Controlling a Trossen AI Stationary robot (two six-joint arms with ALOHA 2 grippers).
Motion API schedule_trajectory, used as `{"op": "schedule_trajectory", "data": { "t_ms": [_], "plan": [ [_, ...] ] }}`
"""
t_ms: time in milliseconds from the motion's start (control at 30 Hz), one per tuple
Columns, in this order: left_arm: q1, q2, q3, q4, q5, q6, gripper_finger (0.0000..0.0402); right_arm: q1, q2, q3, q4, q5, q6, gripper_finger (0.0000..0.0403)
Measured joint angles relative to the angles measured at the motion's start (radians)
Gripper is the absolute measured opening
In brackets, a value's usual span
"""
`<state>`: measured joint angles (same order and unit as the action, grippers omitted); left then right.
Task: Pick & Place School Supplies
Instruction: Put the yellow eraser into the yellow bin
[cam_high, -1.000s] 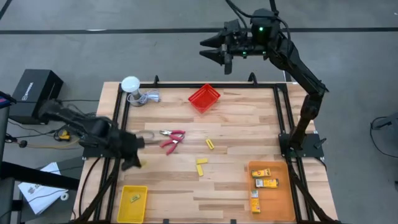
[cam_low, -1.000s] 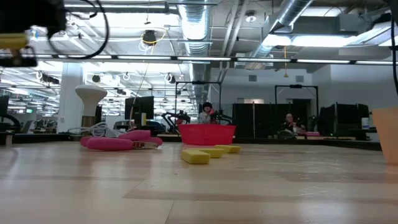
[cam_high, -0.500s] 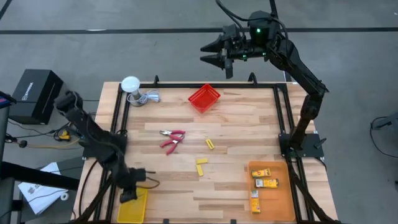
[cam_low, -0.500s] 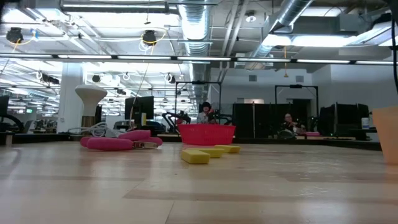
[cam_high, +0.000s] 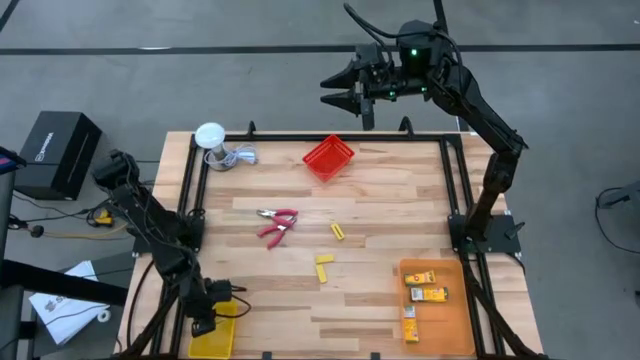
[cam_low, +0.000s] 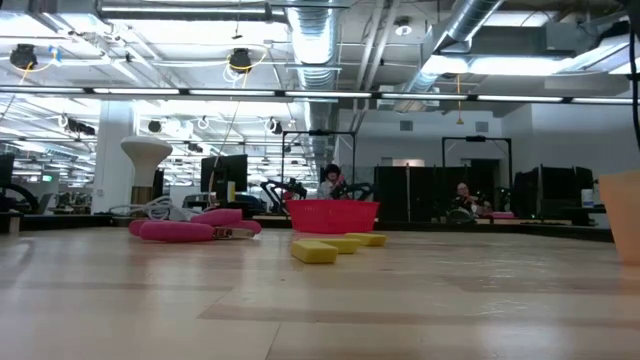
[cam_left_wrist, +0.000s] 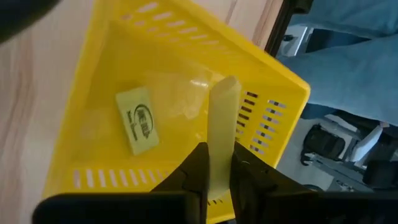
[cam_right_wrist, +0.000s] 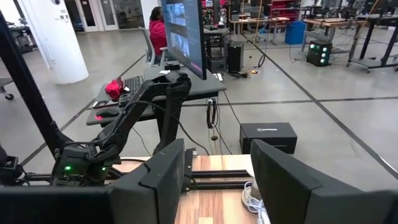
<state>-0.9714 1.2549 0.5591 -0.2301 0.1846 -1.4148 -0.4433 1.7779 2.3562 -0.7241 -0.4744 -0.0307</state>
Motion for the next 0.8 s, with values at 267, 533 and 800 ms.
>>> {"op": "schedule_trajectory", "data": {
  "t_ms": [267, 533, 800],
  "plan": [
    [-0.007, -0.004, 0.000, 0.008, -0.001, -0.016, 0.0097, 0.001, 0.000, 0.000, 0.028, 0.000, 0.004, 0.0178],
    [-0.018, -0.013, 0.000, 0.004, 0.017, -0.040, 0.0117, 0.005, 0.000, 0.000, 0.044, 0.000, 0.004, 0.0173],
    [0.003, -0.141, 0.000, 0.006, -0.054, -0.011, 0.0116, 0.004, 0.001, 0.000, 0.224, 0.000, 0.047, 0.0176]
  ]
}}
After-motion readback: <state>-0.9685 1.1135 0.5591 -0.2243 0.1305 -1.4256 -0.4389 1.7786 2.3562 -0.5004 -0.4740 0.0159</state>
